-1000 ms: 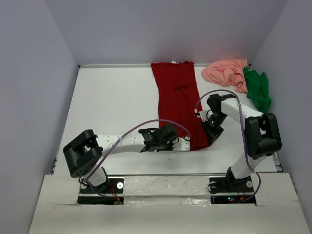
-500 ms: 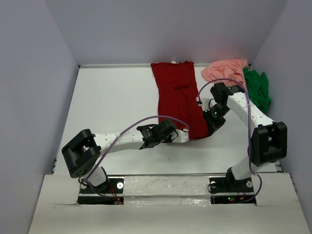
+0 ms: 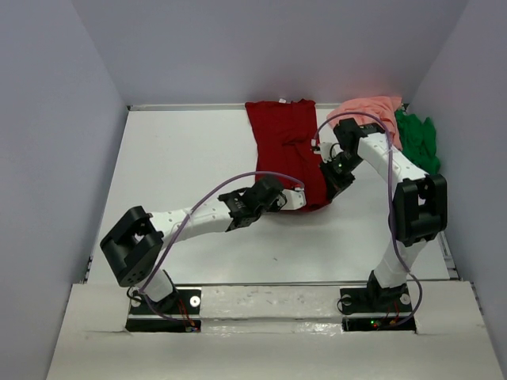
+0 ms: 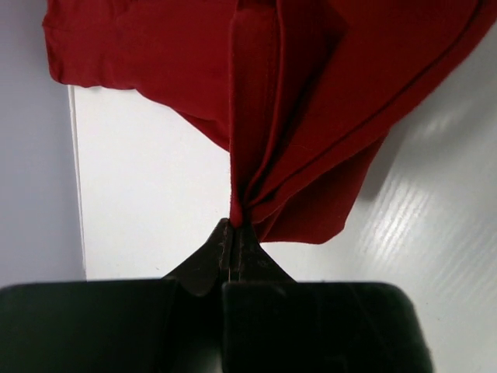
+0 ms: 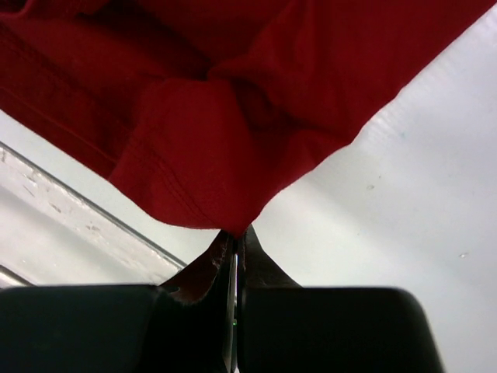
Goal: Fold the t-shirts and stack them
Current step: Fold the folded rectangular tshirt in 1/3 of the way
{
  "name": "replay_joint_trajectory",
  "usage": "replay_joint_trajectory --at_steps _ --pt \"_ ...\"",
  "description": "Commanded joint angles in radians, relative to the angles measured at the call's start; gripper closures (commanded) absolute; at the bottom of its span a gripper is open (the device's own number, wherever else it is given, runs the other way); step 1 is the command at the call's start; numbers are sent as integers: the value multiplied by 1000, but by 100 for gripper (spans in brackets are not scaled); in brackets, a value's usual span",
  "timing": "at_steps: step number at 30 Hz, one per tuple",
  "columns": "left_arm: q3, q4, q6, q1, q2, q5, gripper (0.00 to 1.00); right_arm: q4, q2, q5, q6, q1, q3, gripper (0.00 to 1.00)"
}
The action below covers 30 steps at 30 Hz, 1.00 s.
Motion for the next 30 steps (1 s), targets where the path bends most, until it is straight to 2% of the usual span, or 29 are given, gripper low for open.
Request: replay_joint_trajectory --at_steps 1,18,30 --pt "49 58 29 19 10 -33 100 42 33 -24 23 -7 83 100" --pt "130 131 68 67 132 -53 100 120 116 98 65 -7 240 100" --pt "236 217 72 146 213 -110 100 159 229 119 82 -7 347 100"
